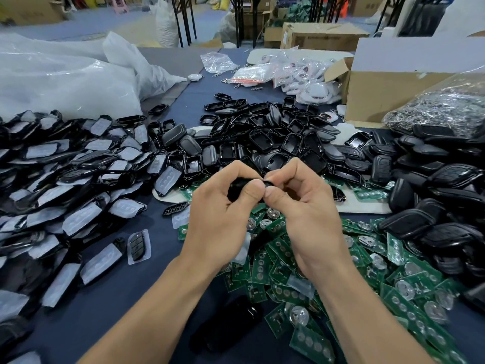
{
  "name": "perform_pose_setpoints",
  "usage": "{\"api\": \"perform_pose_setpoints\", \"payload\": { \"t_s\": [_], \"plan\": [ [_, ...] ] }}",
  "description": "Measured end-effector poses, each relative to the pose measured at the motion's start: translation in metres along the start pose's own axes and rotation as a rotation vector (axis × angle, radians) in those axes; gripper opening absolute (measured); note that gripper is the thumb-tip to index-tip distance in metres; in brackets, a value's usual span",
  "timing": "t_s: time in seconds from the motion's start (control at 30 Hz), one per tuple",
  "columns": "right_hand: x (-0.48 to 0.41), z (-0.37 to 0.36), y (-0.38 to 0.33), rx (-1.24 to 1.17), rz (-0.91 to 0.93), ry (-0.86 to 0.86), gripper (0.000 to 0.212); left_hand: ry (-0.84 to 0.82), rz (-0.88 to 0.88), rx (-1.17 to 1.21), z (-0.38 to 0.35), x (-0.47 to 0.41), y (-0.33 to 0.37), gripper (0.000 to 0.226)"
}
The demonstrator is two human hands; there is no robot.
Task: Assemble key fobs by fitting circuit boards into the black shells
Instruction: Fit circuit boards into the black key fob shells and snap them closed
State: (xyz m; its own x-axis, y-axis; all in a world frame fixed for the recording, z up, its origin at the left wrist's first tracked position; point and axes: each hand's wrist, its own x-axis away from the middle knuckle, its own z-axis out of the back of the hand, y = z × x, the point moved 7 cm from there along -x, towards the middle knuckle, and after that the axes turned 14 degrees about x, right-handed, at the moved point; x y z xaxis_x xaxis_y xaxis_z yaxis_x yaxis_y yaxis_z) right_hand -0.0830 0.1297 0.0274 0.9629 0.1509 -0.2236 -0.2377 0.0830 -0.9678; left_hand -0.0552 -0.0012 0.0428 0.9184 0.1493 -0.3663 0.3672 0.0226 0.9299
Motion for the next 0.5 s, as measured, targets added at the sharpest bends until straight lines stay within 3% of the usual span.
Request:
{"api": "perform_pose_setpoints", "payload": {
  "t_s": [0.4, 0.5],
  "plan": [
    [-0.001, 0.002, 0.005, 0.046, -0.013, 0.062, 0.011, 0.081, 0.078, 0.106, 0.004, -0.004, -0.013, 0.015],
    [-0.001, 0.011, 0.001, 0.116, 0.021, 0.168, 0.013, 0.176, 0.149, 0.164, 0.012, -0.007, -0.020, 0.038]
  ]
}}
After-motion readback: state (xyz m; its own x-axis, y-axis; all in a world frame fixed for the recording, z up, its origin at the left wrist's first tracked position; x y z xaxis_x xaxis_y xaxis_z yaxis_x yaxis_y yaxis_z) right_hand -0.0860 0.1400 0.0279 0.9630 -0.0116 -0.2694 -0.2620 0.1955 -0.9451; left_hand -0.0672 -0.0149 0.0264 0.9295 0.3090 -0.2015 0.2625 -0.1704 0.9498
